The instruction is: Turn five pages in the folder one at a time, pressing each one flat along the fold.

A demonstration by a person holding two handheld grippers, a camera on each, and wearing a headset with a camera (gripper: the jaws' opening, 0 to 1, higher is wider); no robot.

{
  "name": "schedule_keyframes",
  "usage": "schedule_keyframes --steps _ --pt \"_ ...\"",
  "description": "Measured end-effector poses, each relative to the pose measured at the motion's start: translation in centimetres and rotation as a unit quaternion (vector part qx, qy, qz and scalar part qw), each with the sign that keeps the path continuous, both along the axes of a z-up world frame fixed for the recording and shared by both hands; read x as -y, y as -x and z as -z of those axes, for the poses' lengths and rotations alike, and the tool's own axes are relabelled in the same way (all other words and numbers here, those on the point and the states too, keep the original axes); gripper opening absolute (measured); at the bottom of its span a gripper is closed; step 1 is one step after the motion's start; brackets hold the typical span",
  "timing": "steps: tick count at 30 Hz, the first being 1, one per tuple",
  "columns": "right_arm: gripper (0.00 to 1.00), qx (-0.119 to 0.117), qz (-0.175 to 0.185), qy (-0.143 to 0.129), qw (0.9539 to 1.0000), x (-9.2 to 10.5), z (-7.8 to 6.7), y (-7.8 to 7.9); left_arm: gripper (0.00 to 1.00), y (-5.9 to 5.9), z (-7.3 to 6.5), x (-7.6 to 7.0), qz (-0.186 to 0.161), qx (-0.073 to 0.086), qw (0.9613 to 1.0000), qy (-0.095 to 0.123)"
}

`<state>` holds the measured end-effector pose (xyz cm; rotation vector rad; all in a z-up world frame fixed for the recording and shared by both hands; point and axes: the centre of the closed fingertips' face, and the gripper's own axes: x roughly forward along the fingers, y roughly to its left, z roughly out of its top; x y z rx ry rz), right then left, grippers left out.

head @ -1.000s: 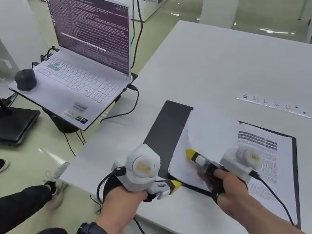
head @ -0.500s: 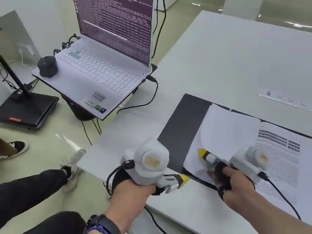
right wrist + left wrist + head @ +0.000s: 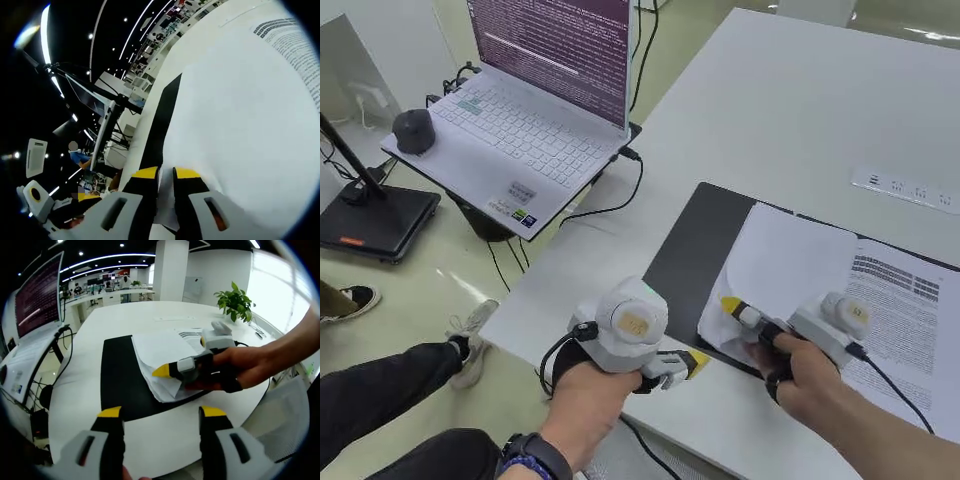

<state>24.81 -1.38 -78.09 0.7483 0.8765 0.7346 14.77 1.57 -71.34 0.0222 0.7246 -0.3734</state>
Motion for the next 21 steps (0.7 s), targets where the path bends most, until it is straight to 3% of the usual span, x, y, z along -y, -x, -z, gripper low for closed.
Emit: schedule_keyframes --steps 4,7,10,18,21 --pt "0.22 0.013 -0.029 -0.010 0.9994 -0.4 -0.8 0.9 0.58 -0.2 0.3 0.6 0.003 -0.004 1.0000 0.002" --pt "0.25 0.025 -0.050 -0.022 0.9982 -0.2 -1.6 1.5 0.52 -0.8 0.2 1.0 -0.007 -0.001 0.9998 0.018" --pt "0.28 0.031 -0.060 -0.024 0.9975 0.5 -2.2 1.6 0.50 -1.2 0.2 1.4 -0.006 0.002 0.9998 0.018" --pt "0.28 0.046 -0.044 -0.030 0.9975 3.4 -3.9 0.9 0.45 -1.6 0.7 1.4 -0.022 0.001 0.9993 0.030" --pt "0.28 0.063 -0.044 -0.025 0.9967 4.6 -4.9 1.1 0.41 -1.9 0.8 1.2 -0.038 0.006 0.9984 0.042"
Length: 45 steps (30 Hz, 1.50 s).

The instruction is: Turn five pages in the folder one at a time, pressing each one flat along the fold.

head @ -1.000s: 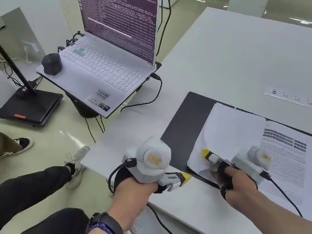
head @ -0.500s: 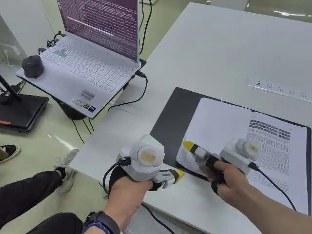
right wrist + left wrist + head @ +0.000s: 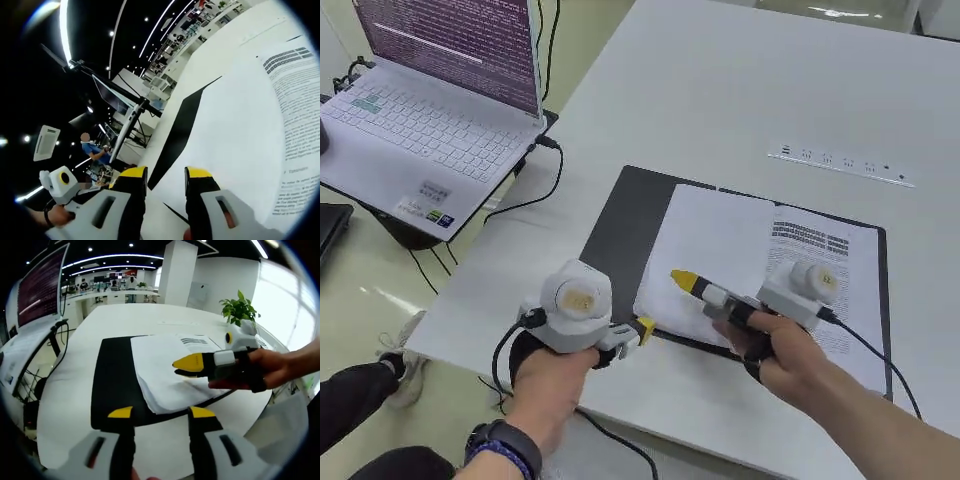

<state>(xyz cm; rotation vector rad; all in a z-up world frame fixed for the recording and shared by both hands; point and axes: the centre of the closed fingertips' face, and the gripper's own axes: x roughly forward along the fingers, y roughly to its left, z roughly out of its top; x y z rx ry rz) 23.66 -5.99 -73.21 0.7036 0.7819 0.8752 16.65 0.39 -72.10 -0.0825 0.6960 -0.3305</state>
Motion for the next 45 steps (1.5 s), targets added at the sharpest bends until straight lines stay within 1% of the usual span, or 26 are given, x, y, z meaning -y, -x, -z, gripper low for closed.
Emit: schedule_keyframes --steps 2,3,4,7,13,15,17,19,22,23,26,27,29,31,32,33,38,41,43,44,45 --pt "0.29 0.008 0.002 0.009 0.9999 0.9 0.0 0.1 0.38 -0.1 0.3 0.1 -0.002 -0.003 1.0000 0.002" --pt "0.29 0.009 0.003 0.010 0.9999 1.1 0.0 0.1 0.37 -0.1 0.5 0.1 -0.002 -0.005 1.0000 0.002" --pt "0.29 0.011 0.009 0.011 0.9998 1.6 0.0 0.1 0.36 -0.1 0.7 0.3 -0.002 -0.007 1.0000 0.002" --pt "0.29 0.016 0.020 0.014 0.9996 2.7 -0.3 0.5 0.31 -0.2 0.9 0.6 0.000 -0.009 1.0000 0.004" --pt "0.29 0.024 0.035 0.029 0.9987 5.0 -0.3 1.3 0.20 -1.0 0.8 1.9 0.013 -0.003 0.9998 0.015" --pt "0.29 0.030 0.028 0.046 0.9981 5.7 0.0 1.9 0.18 -1.3 0.9 2.3 0.019 -0.002 0.9997 0.017" --pt "0.29 0.031 0.026 0.053 0.9978 6.2 0.0 2.3 0.15 -1.4 0.8 2.7 0.025 0.000 0.9995 0.018" --pt "0.29 0.032 0.030 0.055 0.9975 6.9 -0.1 2.8 0.11 -1.6 0.9 3.0 0.029 0.000 0.9994 0.018" --pt "0.29 0.028 0.046 0.052 0.9972 8.0 0.0 3.0 0.08 -1.9 1.5 3.0 0.031 -0.006 0.9994 0.016" --pt "0.29 0.028 0.049 0.053 0.9970 8.4 0.0 3.2 0.07 -2.0 1.7 2.9 0.029 -0.009 0.9994 0.015" --pt "0.28 0.028 0.055 0.057 0.9965 9.3 -0.1 3.6 0.02 -2.4 2.1 2.4 0.024 -0.011 0.9995 0.015" --pt "0.28 0.028 0.058 0.057 0.9963 9.7 -0.1 3.8 0.01 -2.5 2.4 2.2 0.020 -0.015 0.9996 0.014" --pt "0.28 0.028 0.066 0.057 0.9958 10.4 -0.3 4.0 0.00 -2.7 2.9 1.7 0.012 -0.020 0.9996 0.014" --pt "0.27 0.024 0.073 0.058 0.9954 10.9 -0.1 4.2 0.00 -2.8 3.4 1.6 0.010 -0.024 0.9996 0.012" --pt "0.27 0.023 0.075 0.058 0.9952 11.1 0.0 4.3 0.00 -2.9 3.5 1.6 0.010 -0.025 0.9996 0.011" --pt "0.27 0.021 0.077 0.059 0.9950 11.4 0.0 4.6 0.00 -2.9 3.9 1.5 0.012 -0.029 0.9995 0.007" --pt "0.25 0.016 0.084 0.060 0.9945 12.1 0.2 5.3 0.00 -2.9 5.5 1.5 0.008 -0.044 0.9989 0.008" --pt "0.24 0.014 0.087 0.061 0.9942 12.4 0.3 5.6 0.00 -2.8 6.0 1.5 0.008 -0.051 0.9987 0.008" --pt "0.24 0.013 0.087 0.060 0.9943 12.5 0.4 5.7 0.00 -2.6 6.6 1.4 0.007 -0.057 0.9983 0.007" --pt "0.24 0.014 0.086 0.059 0.9944 12.5 0.4 5.8 0.00 -2.4 6.9 1.5 0.007 -0.065 0.9979 0.008" --pt "0.23 0.015 0.086 0.058 0.9945 12.5 0.4 5.9 0.00 -2.3 7.1 1.5 0.006 -0.067 0.9977 0.007"
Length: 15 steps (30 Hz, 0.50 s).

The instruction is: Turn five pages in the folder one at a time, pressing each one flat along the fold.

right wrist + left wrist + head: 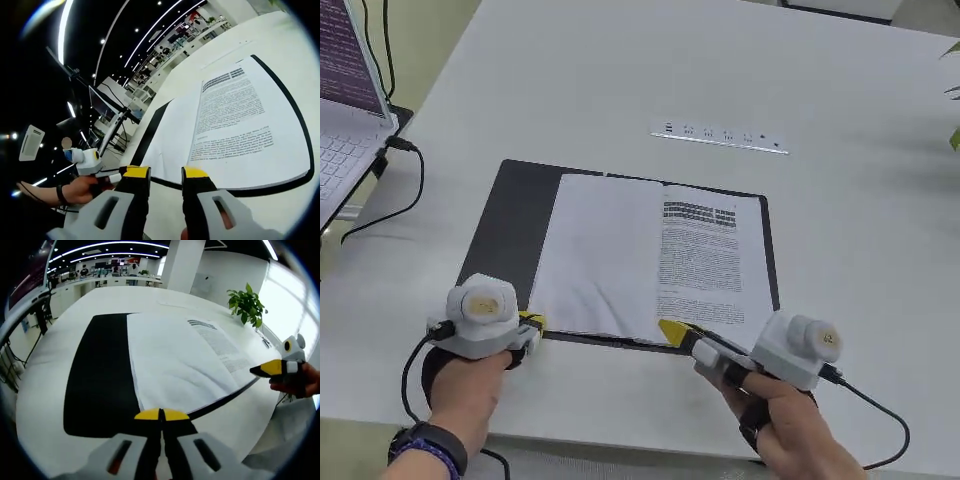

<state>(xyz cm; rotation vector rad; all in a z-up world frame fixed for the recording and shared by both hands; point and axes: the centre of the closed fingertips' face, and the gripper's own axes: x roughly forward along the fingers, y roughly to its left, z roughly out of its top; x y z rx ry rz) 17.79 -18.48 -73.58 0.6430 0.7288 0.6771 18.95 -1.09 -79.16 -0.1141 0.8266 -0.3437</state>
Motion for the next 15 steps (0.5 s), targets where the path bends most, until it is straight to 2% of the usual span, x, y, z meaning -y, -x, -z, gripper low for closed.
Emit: schedule_keyframes --steps 1,4,8,15 --pt "0.22 0.001 -0.001 -0.002 1.0000 0.0 0.1 0.0 0.00 -0.2 -0.3 0.1 0.000 0.009 1.0000 0.003" --pt "0.20 0.003 -0.008 0.003 1.0000 -0.2 0.2 0.1 0.00 -0.1 -0.3 0.1 0.006 0.004 0.9999 -0.009" --pt "0.18 0.005 -0.018 0.009 0.9998 -0.5 0.4 -0.3 0.00 -0.1 -0.3 0.1 0.007 0.003 0.9999 -0.013" --pt "0.15 0.014 -0.031 0.018 0.9993 -1.0 0.8 -1.8 0.00 0.1 -0.6 0.3 0.006 -0.001 0.9998 -0.016"
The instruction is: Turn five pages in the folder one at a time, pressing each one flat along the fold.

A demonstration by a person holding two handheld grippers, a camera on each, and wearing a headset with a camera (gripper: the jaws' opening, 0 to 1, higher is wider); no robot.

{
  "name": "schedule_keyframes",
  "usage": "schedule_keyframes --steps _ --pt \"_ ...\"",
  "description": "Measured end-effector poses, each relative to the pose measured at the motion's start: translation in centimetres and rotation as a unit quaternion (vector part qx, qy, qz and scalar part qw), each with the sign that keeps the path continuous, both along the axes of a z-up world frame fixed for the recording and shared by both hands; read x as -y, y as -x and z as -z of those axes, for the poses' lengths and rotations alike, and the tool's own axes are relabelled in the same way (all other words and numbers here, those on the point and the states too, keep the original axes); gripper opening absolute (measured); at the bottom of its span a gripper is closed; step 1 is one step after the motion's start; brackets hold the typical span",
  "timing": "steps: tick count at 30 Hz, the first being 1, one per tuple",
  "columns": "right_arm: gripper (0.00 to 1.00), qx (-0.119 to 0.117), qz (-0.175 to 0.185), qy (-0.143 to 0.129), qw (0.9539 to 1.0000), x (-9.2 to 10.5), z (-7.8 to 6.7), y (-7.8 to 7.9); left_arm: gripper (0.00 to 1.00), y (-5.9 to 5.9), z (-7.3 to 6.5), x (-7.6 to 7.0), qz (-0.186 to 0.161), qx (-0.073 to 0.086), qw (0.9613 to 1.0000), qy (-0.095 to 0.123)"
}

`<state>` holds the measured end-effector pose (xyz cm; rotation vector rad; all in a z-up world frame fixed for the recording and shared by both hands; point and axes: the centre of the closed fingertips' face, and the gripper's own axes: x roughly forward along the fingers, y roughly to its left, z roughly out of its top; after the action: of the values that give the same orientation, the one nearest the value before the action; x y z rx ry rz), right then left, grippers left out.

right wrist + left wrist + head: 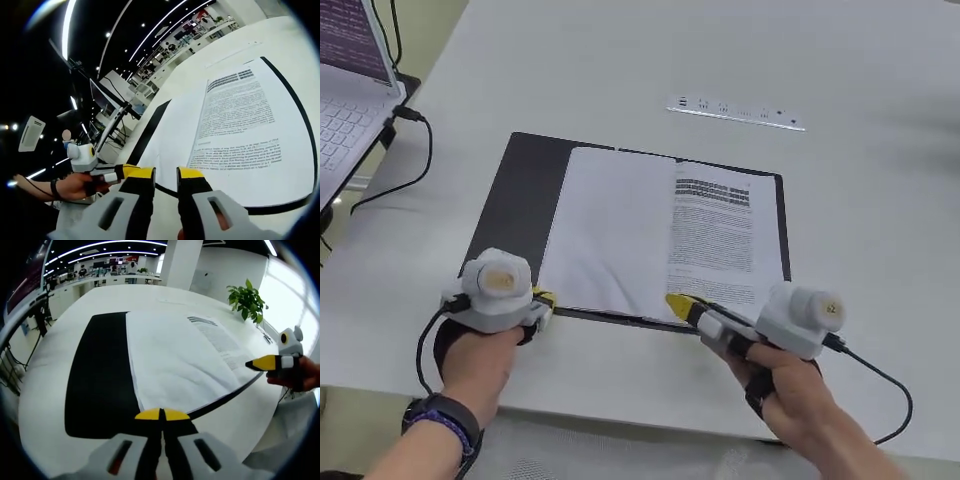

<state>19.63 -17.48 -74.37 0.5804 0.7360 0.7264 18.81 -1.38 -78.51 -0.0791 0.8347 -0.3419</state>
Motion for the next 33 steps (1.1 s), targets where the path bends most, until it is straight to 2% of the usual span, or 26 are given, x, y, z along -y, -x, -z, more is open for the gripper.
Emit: schedule_keyframes --steps 14,21,26,33 --pt "0.07 0.020 -0.015 0.026 0.9994 -0.4 0.9 -4.0 0.00 0.1 -0.3 0.2 0.004 -0.008 0.9999 -0.007" --pt "0.05 0.019 0.000 0.020 0.9996 -0.1 1.5 -6.5 0.00 0.0 -0.3 0.2 0.009 -0.009 0.9998 -0.013" --pt "0.04 0.022 0.000 0.017 0.9996 -0.4 1.5 -8.0 0.00 -0.1 -0.2 0.1 0.006 -0.013 0.9999 -0.006" --pt "0.02 0.015 -0.001 0.014 0.9998 -1.0 2.6 -9.9 0.00 -0.5 0.3 0.2 0.004 -0.016 0.9999 -0.003"
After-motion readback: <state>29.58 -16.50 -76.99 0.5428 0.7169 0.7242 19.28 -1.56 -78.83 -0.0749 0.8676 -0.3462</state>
